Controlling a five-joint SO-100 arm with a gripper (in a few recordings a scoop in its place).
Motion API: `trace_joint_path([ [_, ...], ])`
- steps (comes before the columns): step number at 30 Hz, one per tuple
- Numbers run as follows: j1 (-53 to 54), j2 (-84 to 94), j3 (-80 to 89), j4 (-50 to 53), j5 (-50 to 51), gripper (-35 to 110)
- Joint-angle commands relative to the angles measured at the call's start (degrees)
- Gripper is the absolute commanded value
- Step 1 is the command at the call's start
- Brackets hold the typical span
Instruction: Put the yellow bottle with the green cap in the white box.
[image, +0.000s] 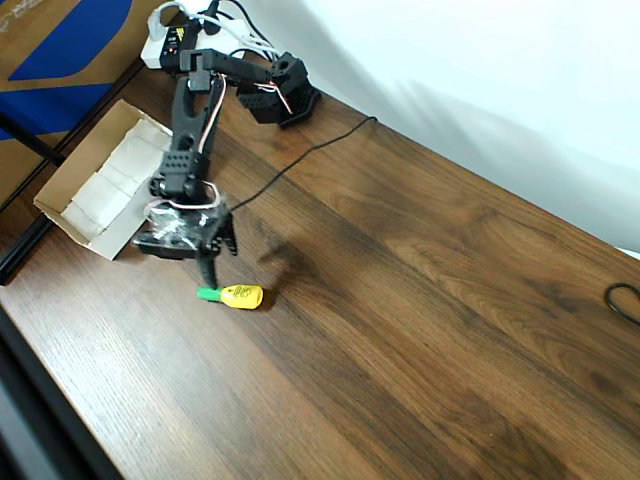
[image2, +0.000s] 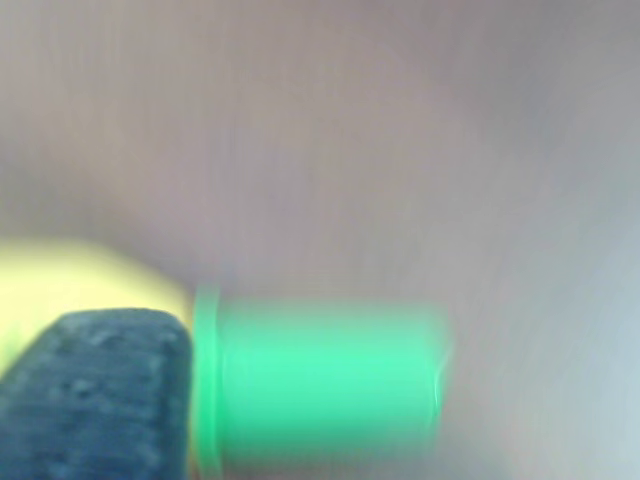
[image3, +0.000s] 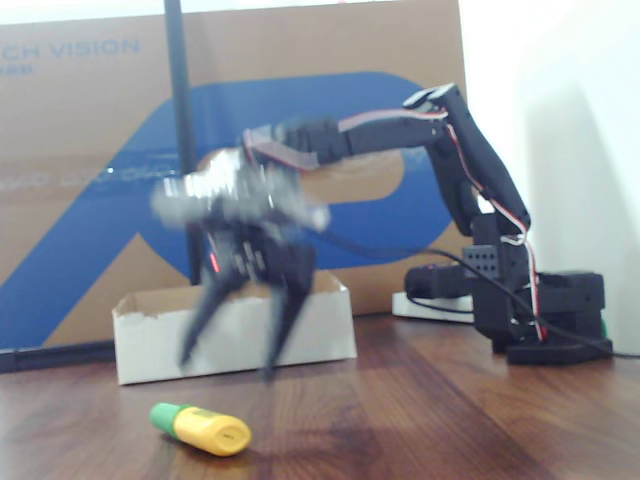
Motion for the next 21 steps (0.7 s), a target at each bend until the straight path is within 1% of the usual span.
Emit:
trace_joint_path([
  [1, -0.6, 1.2, -4.2, 0.9, 0.1, 33],
  [6, -1.6, 0.1, -3.2, 0.4, -0.5, 33],
  [14, -1.7, -0.3, 2.1, -4.5, -0.7, 33],
  [21, 0.3, -0.4, 2.5, -11.5, -0.1, 36],
])
